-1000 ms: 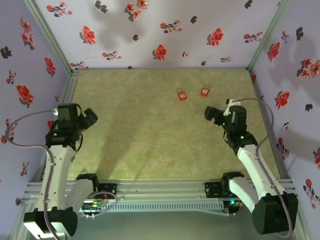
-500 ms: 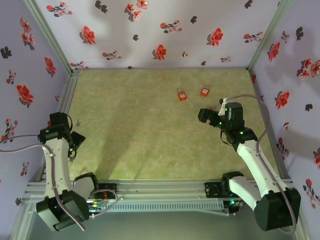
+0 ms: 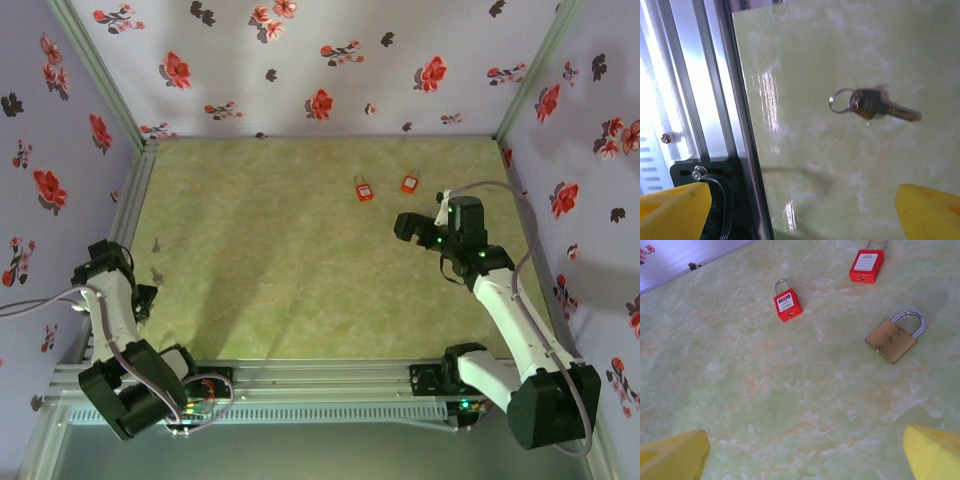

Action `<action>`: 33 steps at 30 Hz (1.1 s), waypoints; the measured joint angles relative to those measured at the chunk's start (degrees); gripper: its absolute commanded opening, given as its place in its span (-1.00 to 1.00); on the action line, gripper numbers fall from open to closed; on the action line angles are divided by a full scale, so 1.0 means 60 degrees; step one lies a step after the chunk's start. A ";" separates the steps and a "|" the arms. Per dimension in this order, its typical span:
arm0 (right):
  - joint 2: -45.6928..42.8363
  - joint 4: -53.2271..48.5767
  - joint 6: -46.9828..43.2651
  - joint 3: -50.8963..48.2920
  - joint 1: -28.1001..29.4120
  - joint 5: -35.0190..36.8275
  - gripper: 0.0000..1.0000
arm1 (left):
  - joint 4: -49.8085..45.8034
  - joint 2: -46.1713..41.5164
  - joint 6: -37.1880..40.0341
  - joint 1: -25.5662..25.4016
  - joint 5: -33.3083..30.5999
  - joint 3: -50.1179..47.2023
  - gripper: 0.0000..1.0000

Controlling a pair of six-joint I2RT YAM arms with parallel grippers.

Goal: Unlock with the key

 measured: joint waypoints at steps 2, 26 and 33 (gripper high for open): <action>0.0022 -0.0033 0.0011 0.0022 0.0022 -0.0022 0.99 | 0.0262 0.0215 0.0004 0.0106 -0.0040 -0.0102 0.86; -0.0229 -0.0503 0.0219 0.0087 0.0273 -0.0022 0.99 | 0.3745 0.1497 0.1814 0.1228 0.1173 -0.1617 0.45; -0.0229 -0.0503 0.0270 0.0087 0.0284 -0.0022 0.99 | 0.4138 0.1523 0.2036 0.1548 0.1483 -0.1661 0.27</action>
